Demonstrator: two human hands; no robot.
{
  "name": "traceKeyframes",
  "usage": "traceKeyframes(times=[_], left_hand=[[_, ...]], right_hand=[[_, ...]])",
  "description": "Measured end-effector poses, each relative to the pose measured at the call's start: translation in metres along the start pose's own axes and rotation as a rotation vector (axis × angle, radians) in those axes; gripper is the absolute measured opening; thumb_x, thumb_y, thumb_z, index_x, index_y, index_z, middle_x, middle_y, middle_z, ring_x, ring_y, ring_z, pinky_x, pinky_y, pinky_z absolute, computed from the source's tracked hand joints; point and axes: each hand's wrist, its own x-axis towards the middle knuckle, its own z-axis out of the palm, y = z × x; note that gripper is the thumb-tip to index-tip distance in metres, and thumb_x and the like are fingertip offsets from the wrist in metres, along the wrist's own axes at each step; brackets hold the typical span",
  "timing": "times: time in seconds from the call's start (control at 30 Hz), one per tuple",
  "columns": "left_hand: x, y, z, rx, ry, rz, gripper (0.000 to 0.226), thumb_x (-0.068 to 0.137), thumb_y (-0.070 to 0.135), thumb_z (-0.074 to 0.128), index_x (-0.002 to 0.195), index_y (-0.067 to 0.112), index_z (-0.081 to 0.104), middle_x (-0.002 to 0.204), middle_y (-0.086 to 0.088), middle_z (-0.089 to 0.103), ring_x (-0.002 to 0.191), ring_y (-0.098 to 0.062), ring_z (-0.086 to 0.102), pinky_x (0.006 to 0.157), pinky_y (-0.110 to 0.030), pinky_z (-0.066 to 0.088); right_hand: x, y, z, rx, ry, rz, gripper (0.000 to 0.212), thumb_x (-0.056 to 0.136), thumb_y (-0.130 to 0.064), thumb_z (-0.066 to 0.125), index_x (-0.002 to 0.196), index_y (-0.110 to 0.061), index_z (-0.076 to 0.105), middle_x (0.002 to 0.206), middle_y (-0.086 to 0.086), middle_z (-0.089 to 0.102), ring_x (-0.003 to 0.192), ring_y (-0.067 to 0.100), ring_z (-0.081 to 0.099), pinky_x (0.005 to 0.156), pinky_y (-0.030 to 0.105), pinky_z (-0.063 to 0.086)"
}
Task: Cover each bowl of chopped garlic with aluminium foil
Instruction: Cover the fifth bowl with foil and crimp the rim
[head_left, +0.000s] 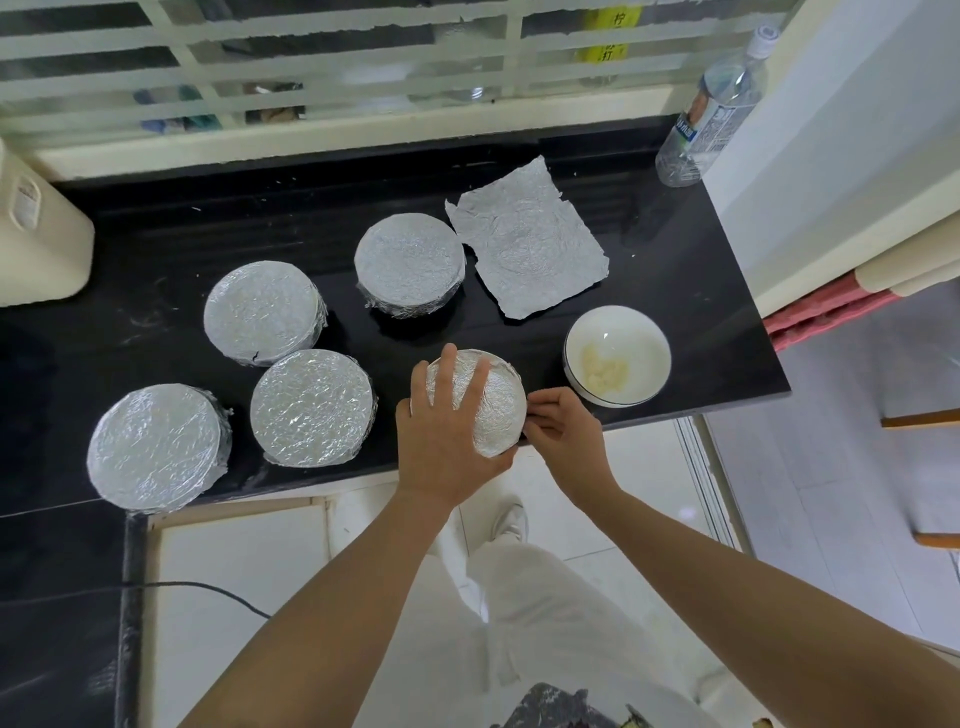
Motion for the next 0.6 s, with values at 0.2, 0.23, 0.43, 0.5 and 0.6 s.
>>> traceKeyframes(times=[0.2,0.23,0.43,0.5,0.6], left_hand=[[0.000,0.001,0.000,0.004,0.007,-0.008,0.095,0.071,0.077,0.051,0.150,0.027,0.036,0.159,-0.013,0.026,0.136,-0.041,0.032,0.086,-0.048,0.047],[0.000,0.001,0.000,0.006,0.011,-0.009,0.094,0.072,0.077,0.051,0.150,0.027,0.036,0.159,-0.013,0.026,0.136,-0.041,0.033,0.086,-0.048,0.047],[-0.001,0.002,0.001,0.018,0.017,-0.014,0.092,0.073,0.076,0.051,0.150,0.026,0.037,0.158,-0.014,0.027,0.135,-0.041,0.033,0.085,-0.048,0.047],[0.000,0.002,0.000,0.022,0.007,-0.023,0.092,0.073,0.076,0.050,0.150,0.026,0.037,0.159,-0.014,0.026,0.136,-0.041,0.032,0.086,-0.048,0.047],[0.000,0.003,0.001,0.030,-0.006,-0.028,0.093,0.073,0.076,0.048,0.151,0.026,0.034,0.159,-0.014,0.024,0.137,-0.041,0.031,0.087,-0.048,0.047]], right_hand=[[-0.002,0.003,-0.003,-0.056,-0.049,-0.047,0.021,0.084,-0.002,0.069,0.103,-0.011,0.066,0.104,-0.003,0.069,0.089,0.005,0.068,0.078,0.017,0.056],[-0.003,0.004,-0.003,-0.078,-0.052,-0.065,0.024,0.082,-0.003,0.071,0.105,-0.011,0.067,0.107,-0.002,0.068,0.091,0.009,0.066,0.082,0.019,0.056],[0.000,0.002,0.002,-0.172,-0.019,-0.069,0.016,0.083,-0.006,0.072,0.096,-0.013,0.065,0.091,0.000,0.070,0.083,0.010,0.066,0.076,0.017,0.055],[0.003,-0.001,0.004,-0.180,0.004,-0.055,0.015,0.083,-0.003,0.070,0.091,-0.015,0.065,0.086,-0.002,0.070,0.078,0.010,0.067,0.072,0.018,0.056],[0.004,-0.004,0.009,-0.174,0.040,-0.013,0.020,0.083,0.002,0.068,0.086,-0.017,0.063,0.081,-0.003,0.069,0.073,0.010,0.067,0.065,0.016,0.056]])
